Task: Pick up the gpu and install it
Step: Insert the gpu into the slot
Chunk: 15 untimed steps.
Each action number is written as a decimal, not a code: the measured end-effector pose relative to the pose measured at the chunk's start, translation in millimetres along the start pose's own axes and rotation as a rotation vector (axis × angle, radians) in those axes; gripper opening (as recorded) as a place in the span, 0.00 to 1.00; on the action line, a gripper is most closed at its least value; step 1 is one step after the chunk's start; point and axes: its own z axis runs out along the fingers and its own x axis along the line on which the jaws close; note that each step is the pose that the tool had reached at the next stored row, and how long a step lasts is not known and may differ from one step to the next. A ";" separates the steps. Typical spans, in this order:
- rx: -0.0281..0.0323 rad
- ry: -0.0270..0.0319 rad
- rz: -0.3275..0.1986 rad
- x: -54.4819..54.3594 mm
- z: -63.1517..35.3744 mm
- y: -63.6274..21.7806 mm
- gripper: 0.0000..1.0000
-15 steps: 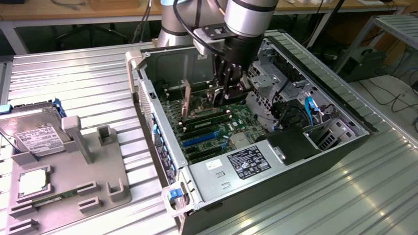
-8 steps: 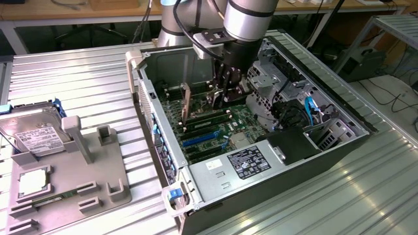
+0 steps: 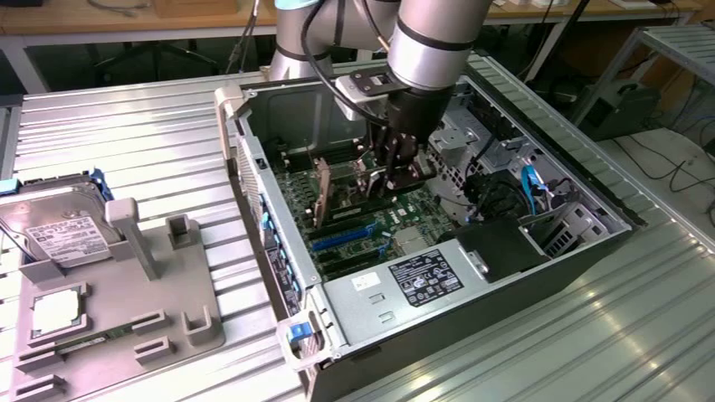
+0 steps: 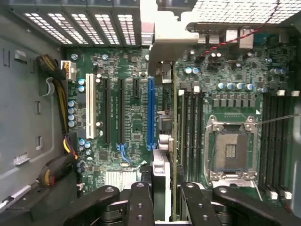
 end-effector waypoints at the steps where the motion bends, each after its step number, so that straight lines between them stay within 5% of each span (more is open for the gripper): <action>1: -0.0012 -0.0013 0.000 2.2 2.1 0.0 0.28; 15: -0.0021 0.0037 0.000 2.4 18.2 7.2 0.28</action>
